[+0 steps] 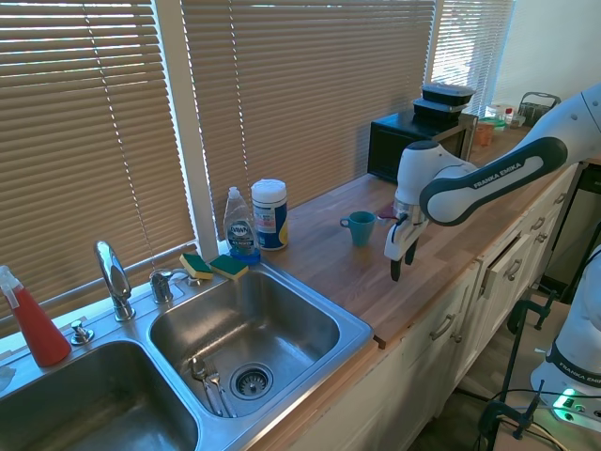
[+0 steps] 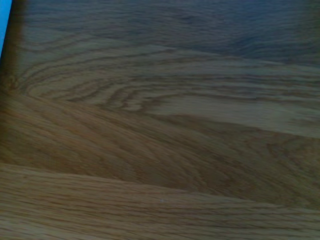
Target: Put the mug in the sink
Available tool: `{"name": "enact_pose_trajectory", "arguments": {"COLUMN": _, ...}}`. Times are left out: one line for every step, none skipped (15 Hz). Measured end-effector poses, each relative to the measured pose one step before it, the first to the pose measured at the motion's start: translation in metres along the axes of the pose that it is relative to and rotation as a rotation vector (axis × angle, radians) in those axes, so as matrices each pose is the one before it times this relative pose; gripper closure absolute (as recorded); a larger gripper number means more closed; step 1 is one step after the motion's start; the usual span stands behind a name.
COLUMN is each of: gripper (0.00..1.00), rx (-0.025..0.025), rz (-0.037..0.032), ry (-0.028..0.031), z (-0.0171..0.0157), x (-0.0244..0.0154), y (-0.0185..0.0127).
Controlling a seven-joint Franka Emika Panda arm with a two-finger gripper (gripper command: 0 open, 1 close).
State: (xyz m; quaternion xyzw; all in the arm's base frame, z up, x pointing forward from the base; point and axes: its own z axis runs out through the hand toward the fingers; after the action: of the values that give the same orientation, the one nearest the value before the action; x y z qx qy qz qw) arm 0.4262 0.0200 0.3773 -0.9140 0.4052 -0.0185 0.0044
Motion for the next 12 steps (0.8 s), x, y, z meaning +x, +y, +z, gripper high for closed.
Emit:
{"name": "enact_pose_trajectory", "arguments": {"gripper": 0.0, "rx": -0.00024, "rz": 0.00001, "ry": -0.00023, "z": 0.00016, "x": 0.0, "y": -0.00001}}
{"name": "enact_pose_trajectory", "arguments": {"gripper": 0.0, "rx": 0.00028, "rz": -0.00002, "ry": 0.00024, "z": -0.00013, "x": 0.00006, "y": -0.00007}}
{"name": "enact_pose_trajectory", "arguments": {"gripper": 0.0, "rx": 0.00322, "rz": 0.00112, "ry": 0.00257, "z": -0.00147, "x": 0.00111, "y": -0.00044}}
{"name": "enact_pose_trajectory", "arguments": {"gripper": 0.0, "rx": 0.00797, "rz": 0.00269, "ry": 0.00788, "z": -0.00483, "x": 0.00354, "y": -0.00131}}
{"name": "enact_pose_trajectory", "arguments": {"gripper": 0.0, "rx": 0.01366, "rz": 0.00618, "ry": 0.01447, "z": -0.00899, "x": 0.00676, "y": -0.00222}}
{"name": "enact_pose_trajectory", "arguments": {"gripper": 0.0, "rx": 0.01297, "rz": 0.00907, "ry": 0.01628, "z": -0.00957, "x": 0.00833, "y": -0.00141}}
{"name": "enact_pose_trajectory", "arguments": {"gripper": 0.0, "rx": 0.01334, "rz": 0.01203, "ry": 0.01634, "z": -0.00997, "x": 0.01013, "y": -0.00114}}
{"name": "enact_pose_trajectory", "arguments": {"gripper": 0.0, "rx": 0.01338, "rz": 0.0131, "ry": 0.01699, "z": -0.00977, "x": 0.01223, "y": -0.00121}}
{"name": "enact_pose_trajectory", "arguments": {"gripper": 0.0, "rx": 0.00975, "rz": 0.01351, "ry": 0.01622, "z": -0.008, "x": 0.01349, "y": -0.00172}}
{"name": "enact_pose_trajectory", "arguments": {"gripper": 0.0, "rx": 0.00468, "rz": 0.01144, "ry": 0.01366, "z": -0.00664, "x": 0.01445, "y": -0.00364}}
{"name": "enact_pose_trajectory", "arguments": {"gripper": 0.0, "rx": 0.00245, "rz": 0.01056, "ry": 0.01023, "z": -0.0042, "x": 0.01415, "y": -0.00481}}
{"name": "enact_pose_trajectory", "arguments": {"gripper": 0.0, "rx": 0.00228, "rz": 0.00912, "ry": 0.00818, "z": -0.00232, "x": 0.01251, "y": -0.00554}}
